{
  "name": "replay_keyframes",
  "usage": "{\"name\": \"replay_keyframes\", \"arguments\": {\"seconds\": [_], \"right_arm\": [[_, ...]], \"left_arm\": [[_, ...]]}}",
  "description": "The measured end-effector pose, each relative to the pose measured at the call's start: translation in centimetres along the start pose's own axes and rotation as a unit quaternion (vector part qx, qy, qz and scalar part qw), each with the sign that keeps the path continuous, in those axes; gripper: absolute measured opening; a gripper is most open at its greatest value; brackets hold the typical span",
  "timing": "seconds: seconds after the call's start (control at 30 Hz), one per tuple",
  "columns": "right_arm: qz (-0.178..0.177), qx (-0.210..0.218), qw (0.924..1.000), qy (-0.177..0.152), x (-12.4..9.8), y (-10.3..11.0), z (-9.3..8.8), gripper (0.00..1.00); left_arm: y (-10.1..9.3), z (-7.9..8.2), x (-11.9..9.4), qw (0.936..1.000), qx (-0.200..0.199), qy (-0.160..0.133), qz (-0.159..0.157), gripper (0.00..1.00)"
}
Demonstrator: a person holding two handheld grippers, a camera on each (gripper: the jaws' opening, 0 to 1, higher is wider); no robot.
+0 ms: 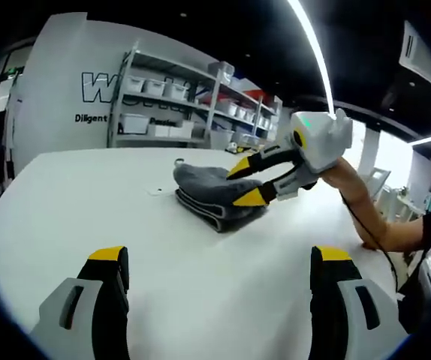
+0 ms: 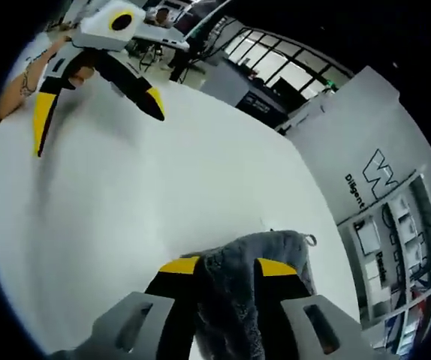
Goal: Open the folded towel by lifting each exposed corner and separating the folded layers until the towel lies flat within the target outline without major curled edges
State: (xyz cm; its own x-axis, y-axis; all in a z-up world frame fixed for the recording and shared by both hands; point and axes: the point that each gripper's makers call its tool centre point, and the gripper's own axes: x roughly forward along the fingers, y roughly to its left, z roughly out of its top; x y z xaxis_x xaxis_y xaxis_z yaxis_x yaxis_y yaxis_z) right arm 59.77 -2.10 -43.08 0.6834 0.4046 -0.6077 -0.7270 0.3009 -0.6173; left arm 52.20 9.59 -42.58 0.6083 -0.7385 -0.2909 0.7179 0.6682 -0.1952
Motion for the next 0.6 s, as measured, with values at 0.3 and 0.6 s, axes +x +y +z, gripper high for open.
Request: {"name": "replay_keyframes", "arguments": {"seconds": [0.3, 0.6], "right_arm": [[0.023, -0.005, 0.9997, -0.007, 0.9, 0.5, -0.2, 0.08], [0.005, 0.017, 0.9993, -0.032, -0.3, -1.1, 0.3, 0.04]], "left_arm": [[-0.3, -0.2, 0.2, 0.9999, 0.007, 0.007, -0.004, 0.99], [-0.2, -0.4, 0.2, 0.9999, 0.010, 0.012, -0.001, 0.99]]}}
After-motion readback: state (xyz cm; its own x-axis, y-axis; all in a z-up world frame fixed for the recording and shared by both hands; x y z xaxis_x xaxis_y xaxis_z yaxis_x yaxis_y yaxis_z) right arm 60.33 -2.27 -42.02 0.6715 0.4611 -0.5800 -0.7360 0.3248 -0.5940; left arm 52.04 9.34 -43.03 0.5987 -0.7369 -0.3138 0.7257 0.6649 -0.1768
